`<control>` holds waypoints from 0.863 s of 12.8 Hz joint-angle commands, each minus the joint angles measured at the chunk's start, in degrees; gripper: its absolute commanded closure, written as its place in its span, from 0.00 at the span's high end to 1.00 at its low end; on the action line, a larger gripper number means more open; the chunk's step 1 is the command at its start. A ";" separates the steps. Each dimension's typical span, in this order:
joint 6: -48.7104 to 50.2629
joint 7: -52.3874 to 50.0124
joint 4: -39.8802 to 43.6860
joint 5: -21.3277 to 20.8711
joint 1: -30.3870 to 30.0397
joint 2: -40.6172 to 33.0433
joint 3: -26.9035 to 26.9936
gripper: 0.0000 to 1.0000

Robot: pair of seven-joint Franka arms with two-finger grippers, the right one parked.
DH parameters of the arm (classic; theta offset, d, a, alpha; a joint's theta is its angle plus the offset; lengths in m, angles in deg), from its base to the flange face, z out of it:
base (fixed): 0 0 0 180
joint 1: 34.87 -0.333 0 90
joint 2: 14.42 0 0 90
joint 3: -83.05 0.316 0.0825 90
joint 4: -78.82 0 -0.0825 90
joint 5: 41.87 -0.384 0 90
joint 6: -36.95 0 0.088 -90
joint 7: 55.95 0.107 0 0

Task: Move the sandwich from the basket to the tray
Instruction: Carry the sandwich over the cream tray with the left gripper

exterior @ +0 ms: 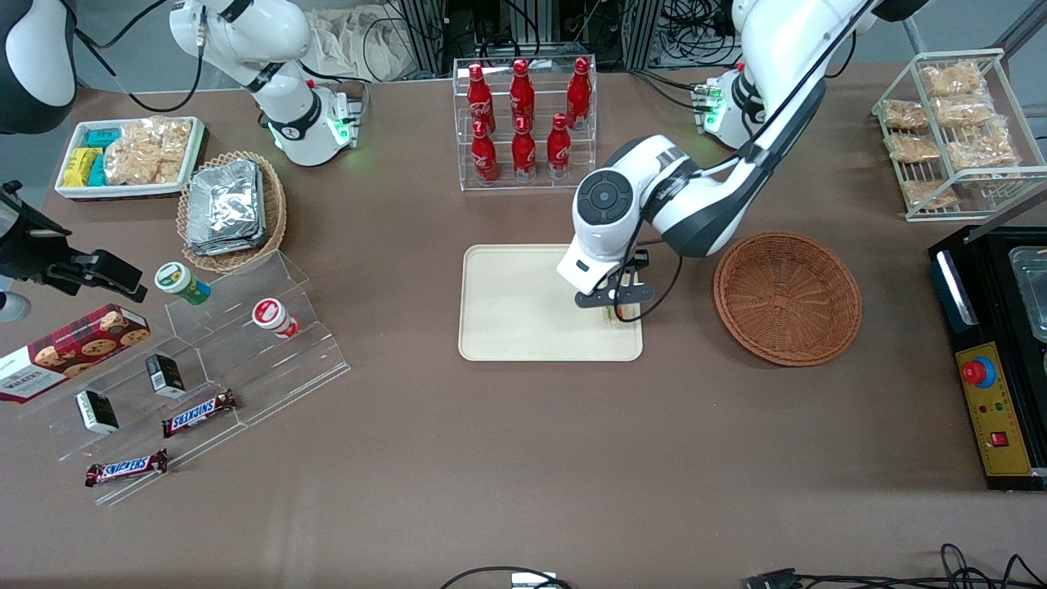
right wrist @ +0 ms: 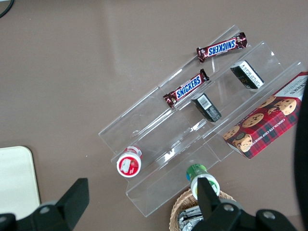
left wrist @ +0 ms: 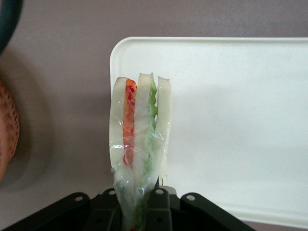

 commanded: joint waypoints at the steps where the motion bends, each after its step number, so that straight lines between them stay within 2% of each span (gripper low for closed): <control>1: -4.76 0.49 -0.60 -6.42 -0.74 4.28 -0.26 0.00; 6: -8.82 -0.04 -1.66 -8.28 -0.65 6.75 -0.08 0.00; 7: -8.91 -0.04 -1.83 -8.28 -0.74 6.75 -0.08 0.21; 8: -8.91 -0.04 -1.83 -8.28 -0.83 6.84 -0.08 0.99; 11: -8.30 -0.30 -1.75 -7.49 -1.18 6.23 -0.08 1.00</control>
